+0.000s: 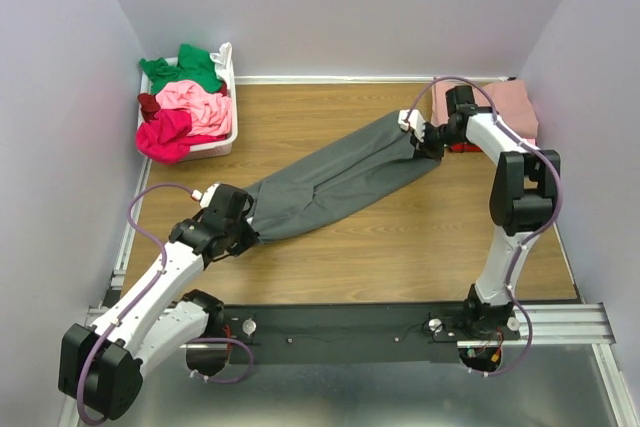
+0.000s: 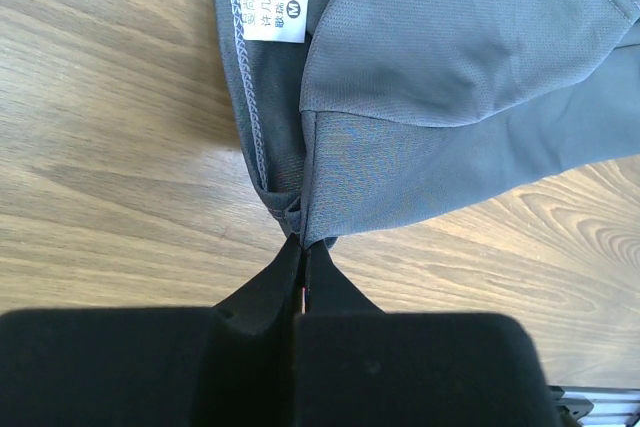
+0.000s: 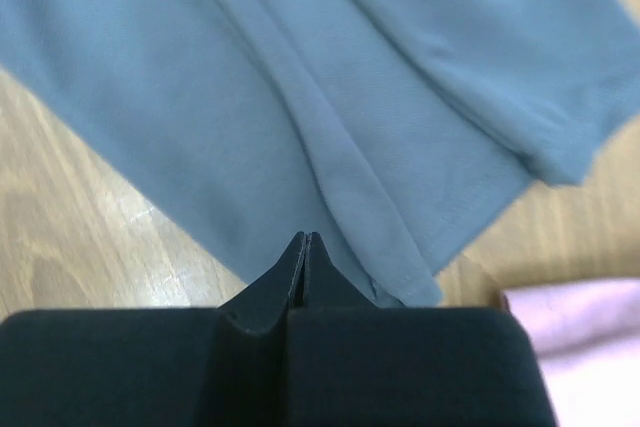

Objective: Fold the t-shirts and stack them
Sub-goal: Fold the tshirt

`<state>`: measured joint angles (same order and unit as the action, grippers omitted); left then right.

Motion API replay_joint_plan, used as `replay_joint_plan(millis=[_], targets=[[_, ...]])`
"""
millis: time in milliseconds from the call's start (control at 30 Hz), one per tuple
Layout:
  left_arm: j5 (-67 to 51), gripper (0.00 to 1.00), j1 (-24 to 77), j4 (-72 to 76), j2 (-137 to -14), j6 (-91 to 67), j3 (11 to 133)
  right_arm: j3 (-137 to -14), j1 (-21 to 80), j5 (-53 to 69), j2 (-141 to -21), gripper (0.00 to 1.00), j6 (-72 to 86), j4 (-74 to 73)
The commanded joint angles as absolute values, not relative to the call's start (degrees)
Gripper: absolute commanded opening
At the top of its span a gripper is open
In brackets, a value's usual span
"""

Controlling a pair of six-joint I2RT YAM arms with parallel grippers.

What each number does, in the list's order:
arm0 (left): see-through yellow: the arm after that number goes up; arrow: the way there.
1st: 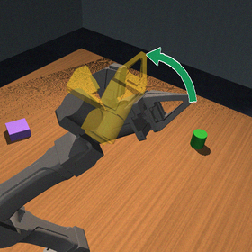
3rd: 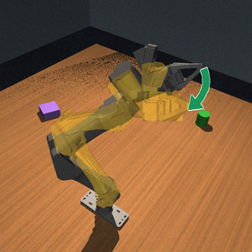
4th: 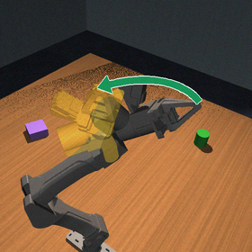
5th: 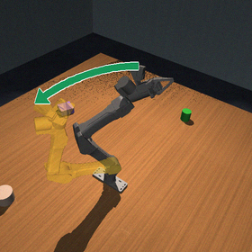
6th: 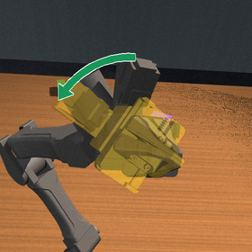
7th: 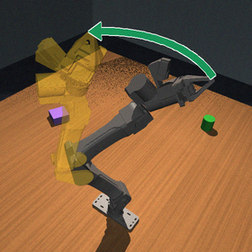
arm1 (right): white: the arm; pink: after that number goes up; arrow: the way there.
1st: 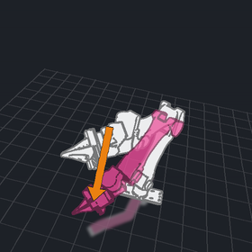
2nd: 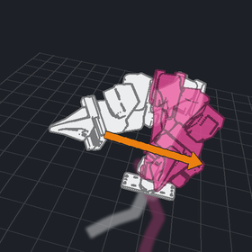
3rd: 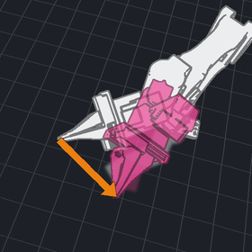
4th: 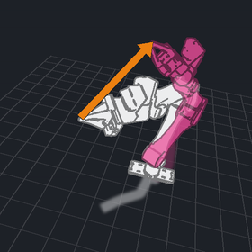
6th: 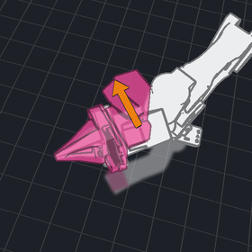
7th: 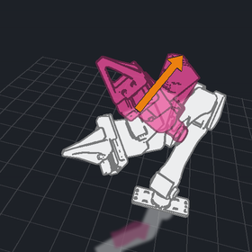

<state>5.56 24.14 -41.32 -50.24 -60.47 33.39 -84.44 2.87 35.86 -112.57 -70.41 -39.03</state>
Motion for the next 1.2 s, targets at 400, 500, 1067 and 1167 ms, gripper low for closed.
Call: replay_joint_plan(millis=[400,500,1067,1167], targets=[[5.3,0.03,23.2,-41.0,-49.8,-59.0,33.4,-97.6,2.7,31.3,-124.6,0.00,-71.7,-50.5],[5.3,0.03,23.1,-41.0,-49.8,-58.9,33.4,-98.3,2.7,30.2,-125.3,0.00,-68.8,-46.9],[5.7,0.03,22.9,-41.0,-50.0,-58.8,33.6,-82.5,3.8,30.5,-110.1,0.60,-53.0,-18.3],[5.3,0.03,22.9,-41.0,-49.8,-58.8,33.4,-80.8,4.0,42.1,-106.5,0.72,-76.4,-42.4]])
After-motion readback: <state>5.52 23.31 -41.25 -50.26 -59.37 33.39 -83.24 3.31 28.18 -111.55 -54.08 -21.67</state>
